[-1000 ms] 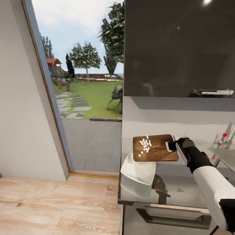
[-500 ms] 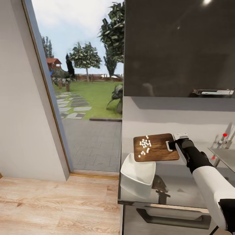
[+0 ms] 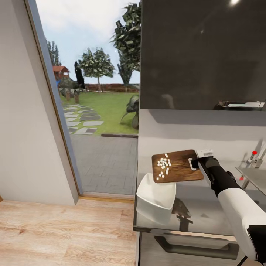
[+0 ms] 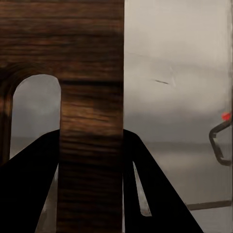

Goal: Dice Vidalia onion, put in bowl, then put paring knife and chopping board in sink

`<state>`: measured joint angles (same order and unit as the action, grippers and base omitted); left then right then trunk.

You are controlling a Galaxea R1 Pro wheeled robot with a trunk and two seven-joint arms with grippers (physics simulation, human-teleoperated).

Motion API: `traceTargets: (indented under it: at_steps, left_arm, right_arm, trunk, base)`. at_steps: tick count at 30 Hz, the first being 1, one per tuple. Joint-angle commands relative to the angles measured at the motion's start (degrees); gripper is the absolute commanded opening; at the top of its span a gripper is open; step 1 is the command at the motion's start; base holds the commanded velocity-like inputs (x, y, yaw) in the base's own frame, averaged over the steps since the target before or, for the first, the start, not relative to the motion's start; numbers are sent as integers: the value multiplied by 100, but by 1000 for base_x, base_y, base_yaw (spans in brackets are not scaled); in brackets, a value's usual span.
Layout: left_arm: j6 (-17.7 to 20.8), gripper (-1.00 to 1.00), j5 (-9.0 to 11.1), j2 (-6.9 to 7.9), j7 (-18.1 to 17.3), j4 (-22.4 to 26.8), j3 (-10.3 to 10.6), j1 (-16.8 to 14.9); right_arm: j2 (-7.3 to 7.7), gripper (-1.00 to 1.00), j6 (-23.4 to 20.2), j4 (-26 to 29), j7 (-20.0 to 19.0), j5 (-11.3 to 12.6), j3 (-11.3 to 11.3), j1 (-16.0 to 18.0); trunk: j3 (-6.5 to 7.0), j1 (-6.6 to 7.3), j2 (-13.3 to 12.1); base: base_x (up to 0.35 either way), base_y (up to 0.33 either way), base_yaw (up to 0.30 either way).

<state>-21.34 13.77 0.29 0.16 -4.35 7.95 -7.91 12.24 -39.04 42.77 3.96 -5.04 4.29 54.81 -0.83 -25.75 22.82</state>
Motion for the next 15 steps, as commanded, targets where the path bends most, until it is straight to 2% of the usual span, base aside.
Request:
traceTargets:
  at_steps: [1,7,15]
  left_arm:
    - [-37,100,38,-2,2,-22,49,-9]
    - [-37,100,38,-2,2,-22,49,-9]
    - [-37,100,38,-2,2,-22,49,-9]
  right_arm:
    - [7,-100,64,-2,4,-81,28,3]
    - [7,-100,179,-21,8,-230,28,3]
    - [7,-100,187,-23,12,-243,28,3]
  trunk:
    - [-9,-3,10]
    - [-9,-3,10]
    - [-9,-3,10]
  base:
    - [0,0,0]
    - [0,0,0]
    - [0,0,0]
